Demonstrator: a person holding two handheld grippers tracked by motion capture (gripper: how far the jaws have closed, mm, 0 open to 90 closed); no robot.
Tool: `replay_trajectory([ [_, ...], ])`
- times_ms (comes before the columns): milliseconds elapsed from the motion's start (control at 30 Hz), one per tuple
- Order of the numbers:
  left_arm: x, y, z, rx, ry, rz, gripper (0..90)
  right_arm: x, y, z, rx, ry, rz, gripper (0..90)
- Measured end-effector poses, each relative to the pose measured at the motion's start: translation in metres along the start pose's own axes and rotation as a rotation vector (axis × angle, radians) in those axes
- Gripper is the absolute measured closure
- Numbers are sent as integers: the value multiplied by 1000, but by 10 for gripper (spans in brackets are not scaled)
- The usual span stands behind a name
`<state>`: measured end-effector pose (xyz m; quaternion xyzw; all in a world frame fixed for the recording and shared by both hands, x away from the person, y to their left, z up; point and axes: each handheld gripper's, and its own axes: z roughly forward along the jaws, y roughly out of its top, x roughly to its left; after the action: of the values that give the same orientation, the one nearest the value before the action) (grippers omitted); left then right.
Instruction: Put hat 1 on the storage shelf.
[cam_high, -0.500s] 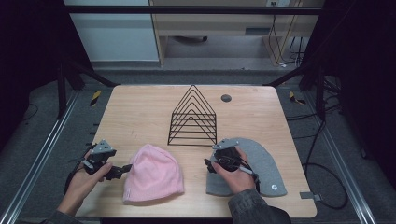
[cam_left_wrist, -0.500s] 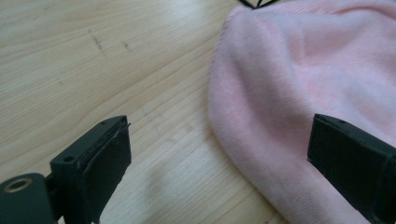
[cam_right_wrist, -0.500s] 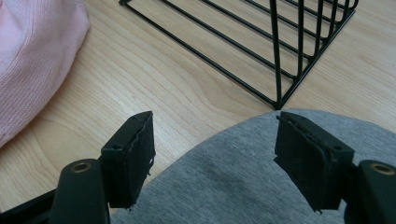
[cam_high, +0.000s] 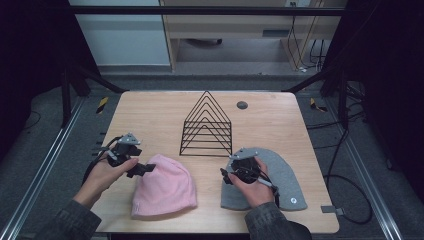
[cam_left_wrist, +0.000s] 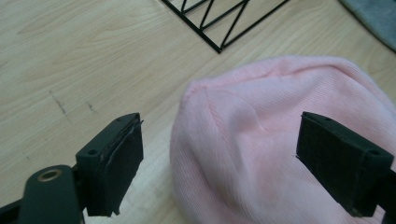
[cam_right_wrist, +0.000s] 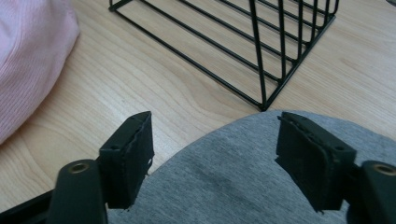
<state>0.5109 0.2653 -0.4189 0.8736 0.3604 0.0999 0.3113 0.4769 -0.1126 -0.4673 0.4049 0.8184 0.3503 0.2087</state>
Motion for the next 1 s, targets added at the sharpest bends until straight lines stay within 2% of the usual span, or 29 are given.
replay_trajectory([
  [167,3,4,13,27,2,-9,170,-2,1,0,-2,5,32,209],
  [267,6,3,19,27,-3,-34,200,-1,1,0,-2,8,28,206],
  [567,10,-4,37,63,-26,-36,291,3,1,2,7,20,16,212],
  [667,10,-8,44,80,-45,-33,432,3,1,1,6,18,15,212],
  [767,7,-10,46,62,-69,-47,616,3,1,1,4,17,16,213],
  [833,6,-10,44,60,-69,-38,702,3,2,0,-2,18,21,217],
  [1000,-8,-6,21,-5,-36,-19,744,3,2,-1,-11,18,17,225],
])
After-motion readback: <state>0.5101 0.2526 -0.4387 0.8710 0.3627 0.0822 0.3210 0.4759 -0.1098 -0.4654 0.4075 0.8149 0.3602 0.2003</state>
